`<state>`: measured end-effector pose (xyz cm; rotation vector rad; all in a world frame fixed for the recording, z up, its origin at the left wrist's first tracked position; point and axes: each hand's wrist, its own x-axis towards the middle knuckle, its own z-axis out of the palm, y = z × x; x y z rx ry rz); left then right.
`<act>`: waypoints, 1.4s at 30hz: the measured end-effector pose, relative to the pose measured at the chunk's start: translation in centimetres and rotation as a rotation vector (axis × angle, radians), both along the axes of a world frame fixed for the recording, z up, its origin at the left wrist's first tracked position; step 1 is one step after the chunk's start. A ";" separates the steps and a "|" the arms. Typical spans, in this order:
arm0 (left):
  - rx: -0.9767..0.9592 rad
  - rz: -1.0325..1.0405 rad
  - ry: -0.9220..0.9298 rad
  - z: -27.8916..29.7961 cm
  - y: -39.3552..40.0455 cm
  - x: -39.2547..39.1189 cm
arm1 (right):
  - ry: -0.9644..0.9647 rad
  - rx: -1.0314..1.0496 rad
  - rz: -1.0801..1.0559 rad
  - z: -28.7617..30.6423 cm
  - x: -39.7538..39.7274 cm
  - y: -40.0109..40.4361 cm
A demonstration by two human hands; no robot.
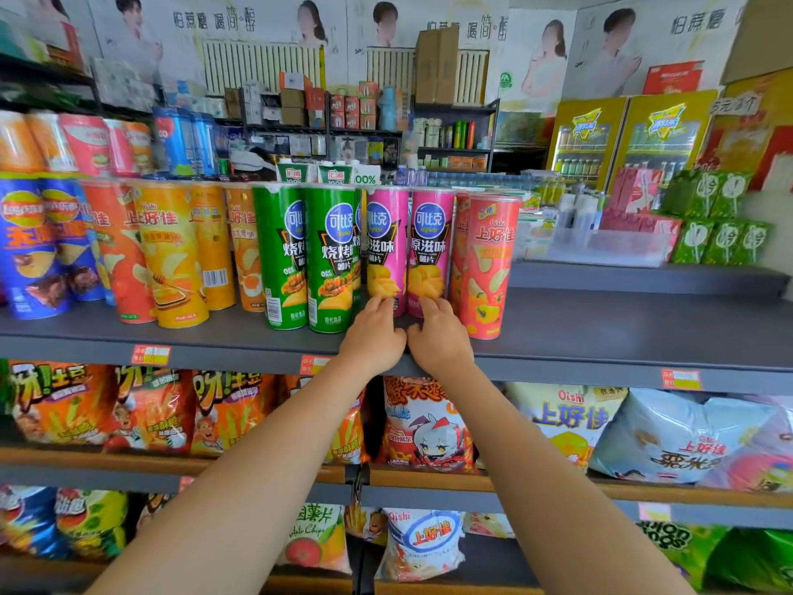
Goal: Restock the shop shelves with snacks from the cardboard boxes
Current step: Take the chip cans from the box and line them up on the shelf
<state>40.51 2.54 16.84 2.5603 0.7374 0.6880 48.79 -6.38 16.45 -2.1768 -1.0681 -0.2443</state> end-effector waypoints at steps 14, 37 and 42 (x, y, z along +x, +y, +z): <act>-0.360 0.353 -0.030 -25.8 -1.9 -24.0 | 0.520 -0.064 0.379 -22.8 -17.2 -4.5; -0.534 0.564 0.546 -48.8 -8.4 -46.2 | 0.623 -1.398 0.372 -59.1 -40.3 -13.4; -0.552 0.573 0.532 -48.9 -8.2 -46.3 | 0.609 -1.454 0.373 -58.6 -39.5 -12.1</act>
